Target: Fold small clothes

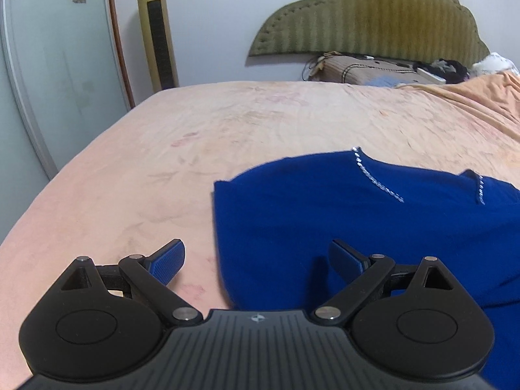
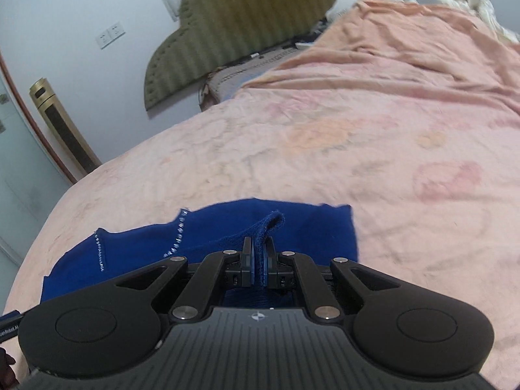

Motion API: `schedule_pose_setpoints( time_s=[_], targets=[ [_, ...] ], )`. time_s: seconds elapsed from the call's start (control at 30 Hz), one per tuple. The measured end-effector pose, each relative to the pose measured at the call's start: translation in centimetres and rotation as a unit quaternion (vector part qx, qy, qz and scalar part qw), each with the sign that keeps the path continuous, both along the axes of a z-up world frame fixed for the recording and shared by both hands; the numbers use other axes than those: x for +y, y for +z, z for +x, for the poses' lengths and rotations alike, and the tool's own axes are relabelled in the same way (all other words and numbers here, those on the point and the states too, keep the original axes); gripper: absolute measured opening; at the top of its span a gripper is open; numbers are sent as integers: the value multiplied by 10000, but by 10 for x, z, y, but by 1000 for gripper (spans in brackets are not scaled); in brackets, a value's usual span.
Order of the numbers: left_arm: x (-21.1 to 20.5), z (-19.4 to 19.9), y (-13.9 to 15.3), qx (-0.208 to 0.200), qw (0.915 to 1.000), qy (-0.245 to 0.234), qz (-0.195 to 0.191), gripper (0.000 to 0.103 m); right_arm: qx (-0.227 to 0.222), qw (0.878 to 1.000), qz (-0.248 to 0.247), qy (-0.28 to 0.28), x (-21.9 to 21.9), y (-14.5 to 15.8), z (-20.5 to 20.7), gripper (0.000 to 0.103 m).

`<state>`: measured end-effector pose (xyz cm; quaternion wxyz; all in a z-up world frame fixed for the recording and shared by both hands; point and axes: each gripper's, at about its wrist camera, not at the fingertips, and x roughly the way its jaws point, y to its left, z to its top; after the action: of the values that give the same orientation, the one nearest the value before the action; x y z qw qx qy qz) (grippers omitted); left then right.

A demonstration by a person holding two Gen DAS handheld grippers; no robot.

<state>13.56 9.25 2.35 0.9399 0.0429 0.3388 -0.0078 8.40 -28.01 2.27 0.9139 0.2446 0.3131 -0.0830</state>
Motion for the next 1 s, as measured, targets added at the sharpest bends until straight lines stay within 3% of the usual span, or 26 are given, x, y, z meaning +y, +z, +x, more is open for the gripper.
schedule_pose_setpoints(
  time_s=[0.13, 0.27, 0.37, 0.47, 0.57, 0.67, 0.77, 1.0],
  targets=[
    [-5, -3, -3, 113, 9999, -97, -86, 96, 121, 9999, 11, 12, 0, -8, 2, 9],
    [-9, -6, -4, 140, 9998, -104, -79, 96, 233, 9997, -98, -26, 4, -11, 2, 19],
    [-9, -8, -4, 162, 9998, -115, -100, 96, 258, 9981, -480, -295, 7, -5, -3, 37],
    [-9, -10, -4, 164, 9998, -116, -84, 96, 31, 9915, -1188, -531, 20, 8, -14, 43],
    [-9, -10, -5, 199, 9997, -100, -88, 96, -99, 9889, -1472, -183, 36, 12, -18, 50],
    [-9, -10, -7, 244, 9996, -96, -74, 96, 270, 9891, -1435, 214, 44, 0, -6, 53],
    [-8, -13, -10, 300, 9995, -115, 10, 96, 730, 9879, -1370, 10, 38, -15, 2, 53],
    [3, -29, -10, 289, 9994, -210, -13, 96, 315, 9919, -1228, -105, 38, 4, -34, 62]
  ],
)
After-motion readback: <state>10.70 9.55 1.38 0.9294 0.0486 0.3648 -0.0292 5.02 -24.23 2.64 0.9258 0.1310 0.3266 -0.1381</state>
